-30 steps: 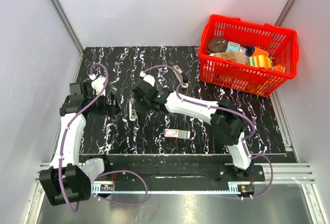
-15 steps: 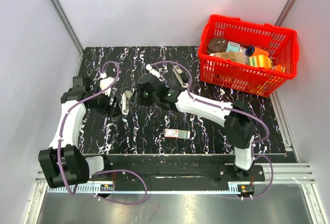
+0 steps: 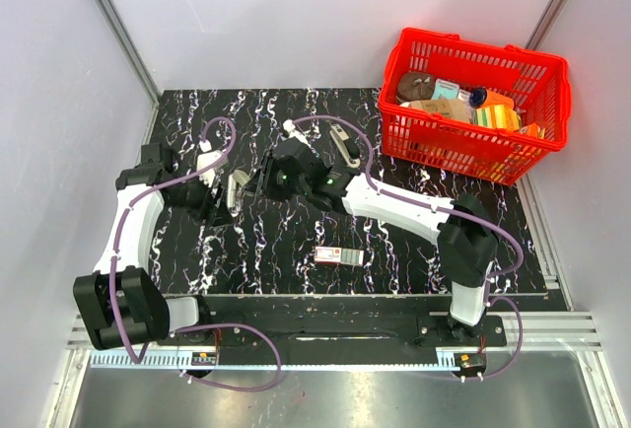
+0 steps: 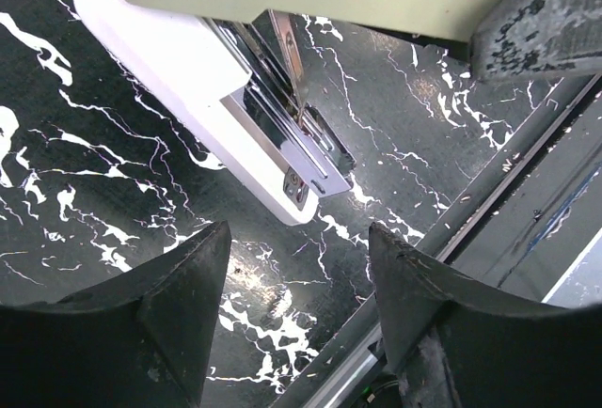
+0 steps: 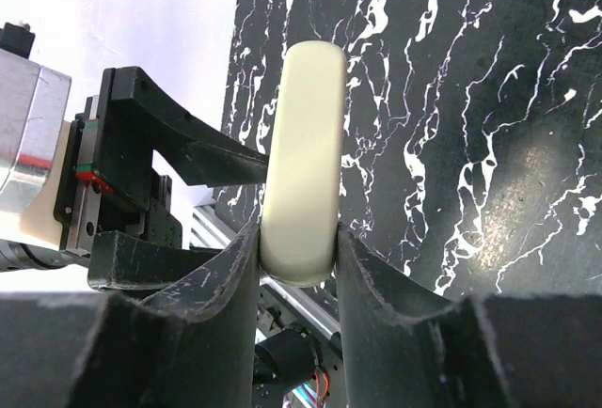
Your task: Unload the staples from the stapler
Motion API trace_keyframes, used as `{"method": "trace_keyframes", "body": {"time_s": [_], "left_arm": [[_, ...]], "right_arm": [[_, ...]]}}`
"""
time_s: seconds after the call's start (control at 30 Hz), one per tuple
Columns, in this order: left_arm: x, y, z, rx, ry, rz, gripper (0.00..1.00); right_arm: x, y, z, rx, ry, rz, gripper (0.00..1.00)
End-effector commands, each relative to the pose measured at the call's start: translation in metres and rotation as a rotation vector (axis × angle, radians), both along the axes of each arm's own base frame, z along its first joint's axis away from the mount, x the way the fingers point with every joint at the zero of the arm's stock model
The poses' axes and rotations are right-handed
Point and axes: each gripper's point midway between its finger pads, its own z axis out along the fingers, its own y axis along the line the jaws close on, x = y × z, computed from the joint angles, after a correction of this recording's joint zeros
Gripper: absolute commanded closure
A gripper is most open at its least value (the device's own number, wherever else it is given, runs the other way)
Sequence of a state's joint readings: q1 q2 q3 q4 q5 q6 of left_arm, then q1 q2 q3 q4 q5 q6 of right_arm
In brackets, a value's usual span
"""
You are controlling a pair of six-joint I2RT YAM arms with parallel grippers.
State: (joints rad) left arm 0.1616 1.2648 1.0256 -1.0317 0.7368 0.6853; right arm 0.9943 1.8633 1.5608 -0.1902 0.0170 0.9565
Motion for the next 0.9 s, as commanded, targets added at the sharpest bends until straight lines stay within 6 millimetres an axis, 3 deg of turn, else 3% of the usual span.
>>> {"method": "trace_keyframes", "body": {"time_s": [0.0,0.3,0.53,0.87], "left_arm": [[0.002,0.001,0.009,0.018,-0.096,-0.031,0.38],[0.014,0.005,0.007,0.032,-0.132,0.007,0.46],[0.015,0.01,-0.004,0.061,-0.11,-0.006,0.77],[0.024,0.022,-0.006,0.131,-0.136,0.003,0.92]], "right_arm": [[-0.004,0.003,0.058,0.163,-0.042,0.022,0.97],[-0.012,0.003,0.062,0.208,-0.015,0.042,0.98],[-0.015,0.002,0.069,0.236,-0.019,0.049,0.99],[-0.026,0.01,0.058,0.266,0.005,0.118,1.0]]}}
